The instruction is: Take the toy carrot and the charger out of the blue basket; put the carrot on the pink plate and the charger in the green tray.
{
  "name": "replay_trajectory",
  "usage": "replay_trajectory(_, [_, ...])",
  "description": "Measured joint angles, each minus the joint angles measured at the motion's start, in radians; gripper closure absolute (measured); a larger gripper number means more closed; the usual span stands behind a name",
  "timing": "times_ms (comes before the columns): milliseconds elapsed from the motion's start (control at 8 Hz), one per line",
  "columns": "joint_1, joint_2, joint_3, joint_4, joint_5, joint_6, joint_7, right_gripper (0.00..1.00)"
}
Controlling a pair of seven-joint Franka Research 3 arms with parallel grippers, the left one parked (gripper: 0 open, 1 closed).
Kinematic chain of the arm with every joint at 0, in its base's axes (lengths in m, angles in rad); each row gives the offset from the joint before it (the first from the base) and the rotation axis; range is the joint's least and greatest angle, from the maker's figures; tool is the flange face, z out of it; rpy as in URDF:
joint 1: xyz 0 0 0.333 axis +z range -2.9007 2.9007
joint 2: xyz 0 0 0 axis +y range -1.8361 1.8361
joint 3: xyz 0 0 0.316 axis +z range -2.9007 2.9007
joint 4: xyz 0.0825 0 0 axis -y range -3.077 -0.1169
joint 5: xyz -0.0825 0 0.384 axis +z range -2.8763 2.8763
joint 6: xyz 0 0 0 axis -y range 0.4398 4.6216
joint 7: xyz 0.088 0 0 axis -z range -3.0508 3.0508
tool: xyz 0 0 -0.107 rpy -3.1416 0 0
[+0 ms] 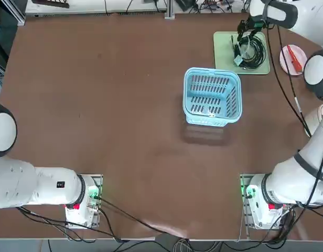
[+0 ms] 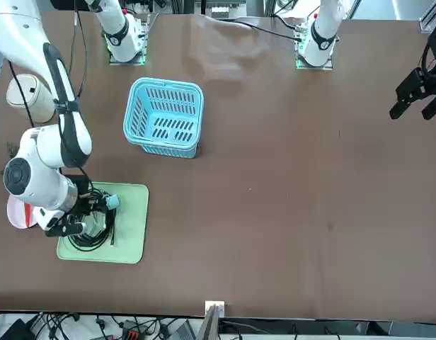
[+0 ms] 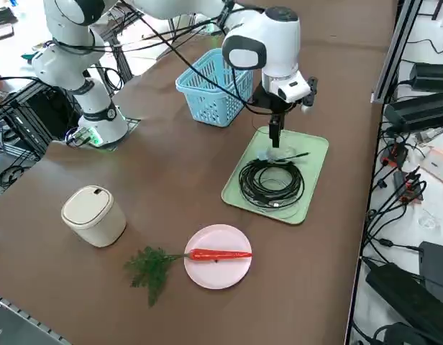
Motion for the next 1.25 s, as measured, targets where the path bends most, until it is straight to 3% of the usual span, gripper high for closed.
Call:
replay_trajectory(750, [0.003,-0.027,0.009,0.031,0.0,-0.011,0.0,0.0])
replay_trajectory(1000, [0.003,-0.125,0.01,0.052,0.0,-0.124,0.0,0.0])
replay_trajectory(1250, [0.003,-0.27,0.012,0.06,0.001,-0.31,0.0,0.0])
